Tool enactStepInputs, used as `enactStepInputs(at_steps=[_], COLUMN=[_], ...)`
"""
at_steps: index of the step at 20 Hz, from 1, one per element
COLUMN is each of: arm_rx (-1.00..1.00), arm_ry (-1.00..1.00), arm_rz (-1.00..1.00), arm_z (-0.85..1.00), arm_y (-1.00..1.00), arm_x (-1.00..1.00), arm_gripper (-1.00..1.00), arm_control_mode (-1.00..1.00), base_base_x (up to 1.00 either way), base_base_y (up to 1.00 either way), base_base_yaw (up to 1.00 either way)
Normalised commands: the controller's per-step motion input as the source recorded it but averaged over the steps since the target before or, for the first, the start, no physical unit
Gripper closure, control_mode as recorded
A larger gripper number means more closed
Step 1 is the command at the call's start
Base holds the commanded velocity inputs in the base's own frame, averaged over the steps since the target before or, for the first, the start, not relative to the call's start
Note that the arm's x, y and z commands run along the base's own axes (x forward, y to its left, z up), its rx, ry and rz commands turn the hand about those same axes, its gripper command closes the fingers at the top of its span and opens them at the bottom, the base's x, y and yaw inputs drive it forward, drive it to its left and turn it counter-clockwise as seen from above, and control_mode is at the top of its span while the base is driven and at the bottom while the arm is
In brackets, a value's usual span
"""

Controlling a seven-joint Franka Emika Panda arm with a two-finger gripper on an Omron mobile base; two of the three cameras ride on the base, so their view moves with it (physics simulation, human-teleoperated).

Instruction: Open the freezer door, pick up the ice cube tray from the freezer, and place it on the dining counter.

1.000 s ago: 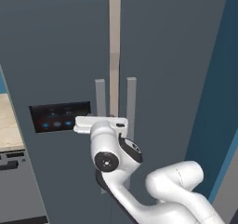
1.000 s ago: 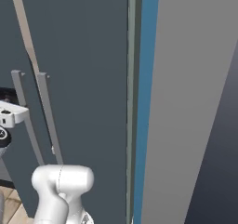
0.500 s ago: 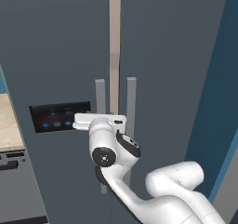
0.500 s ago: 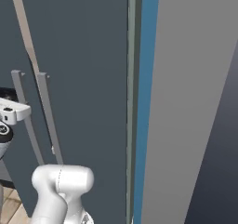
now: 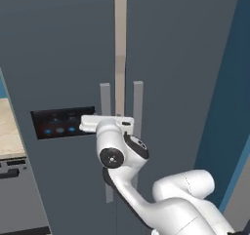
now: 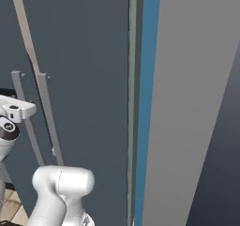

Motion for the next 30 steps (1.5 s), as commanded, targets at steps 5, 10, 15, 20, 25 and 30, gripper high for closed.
enactStepInputs(at_steps=[5,10,15,20,25,30], arm_rx=[0.0,0.0,0.0,0.0,0.0,0.0], arm_ry=[0.0,0.0,0.0,0.0,0.0,0.0], arm_rz=[0.0,0.0,0.0,0.0,0.0,0.0], arm_z=[-0.01,-0.01,0.0,0.0,0.0,0.0], arm_y=[0.0,0.0,0.0,0.0,0.03,0.19], arm_x=[0.19,0.07,0.0,-0.04,-0.45,-0.67], arm_gripper=[1.0,1.0,1.0,1.0,1.0,1.0], arm_control_mode=[-1.0,-1.0,-1.0,-1.0,-1.0,-1.0], base_base_x=[0.0,0.0,0.0,0.0,0.0,0.0], base_base_y=[0.0,0.0,0.0,0.0,0.0,0.0], base_base_yaw=[0.0,0.0,0.0,0.0,0.0,0.0])
